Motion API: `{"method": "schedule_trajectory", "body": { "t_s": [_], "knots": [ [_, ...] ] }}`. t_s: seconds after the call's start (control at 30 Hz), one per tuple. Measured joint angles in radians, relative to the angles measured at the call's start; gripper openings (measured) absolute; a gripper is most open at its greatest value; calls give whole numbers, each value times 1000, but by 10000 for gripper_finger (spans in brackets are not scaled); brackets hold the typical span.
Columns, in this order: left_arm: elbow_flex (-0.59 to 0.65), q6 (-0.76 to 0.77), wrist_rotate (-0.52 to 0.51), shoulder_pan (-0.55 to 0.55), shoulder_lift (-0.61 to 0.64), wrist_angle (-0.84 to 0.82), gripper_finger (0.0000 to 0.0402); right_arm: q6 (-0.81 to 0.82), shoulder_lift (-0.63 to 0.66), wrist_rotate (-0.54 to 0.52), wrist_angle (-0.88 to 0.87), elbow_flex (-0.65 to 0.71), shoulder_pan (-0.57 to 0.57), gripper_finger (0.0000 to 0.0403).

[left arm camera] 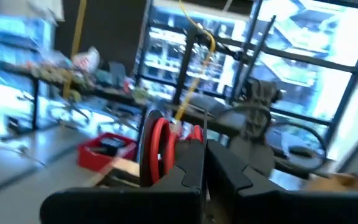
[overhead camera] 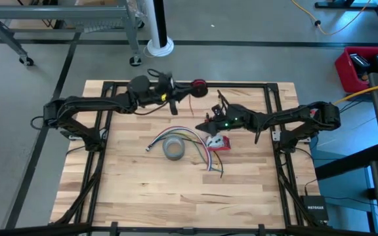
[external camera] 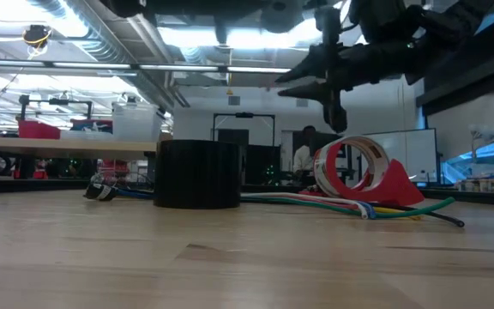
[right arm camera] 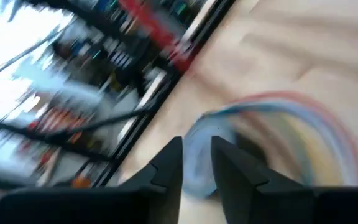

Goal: Coil cords
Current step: Uncoil the red wire from the black spool

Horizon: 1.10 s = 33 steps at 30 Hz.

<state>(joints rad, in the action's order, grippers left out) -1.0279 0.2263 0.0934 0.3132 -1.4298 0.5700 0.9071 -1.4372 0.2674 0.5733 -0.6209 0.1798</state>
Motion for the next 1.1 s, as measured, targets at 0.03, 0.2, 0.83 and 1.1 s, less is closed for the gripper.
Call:
{"method": "schedule_trajectory", "body": {
  "t_s": [0.03, 0.2, 0.83, 1.1],
  "knots": [
    [0, -12, -5, 7, 13, -5, 0, 0, 0, 32, 6, 0, 5, 109],
    [0, -57, -8, 39, 74, -35, 0, 3, 0, 23, 8, 0, 4, 158],
    [0, -74, 68, -44, 164, -617, 0, 39, 10, 43, 160, -1, 111, 166],
    [0, -72, 207, -87, 163, -597, 0, 62, 10, 32, 166, -1, 109, 166]
  ]
}}
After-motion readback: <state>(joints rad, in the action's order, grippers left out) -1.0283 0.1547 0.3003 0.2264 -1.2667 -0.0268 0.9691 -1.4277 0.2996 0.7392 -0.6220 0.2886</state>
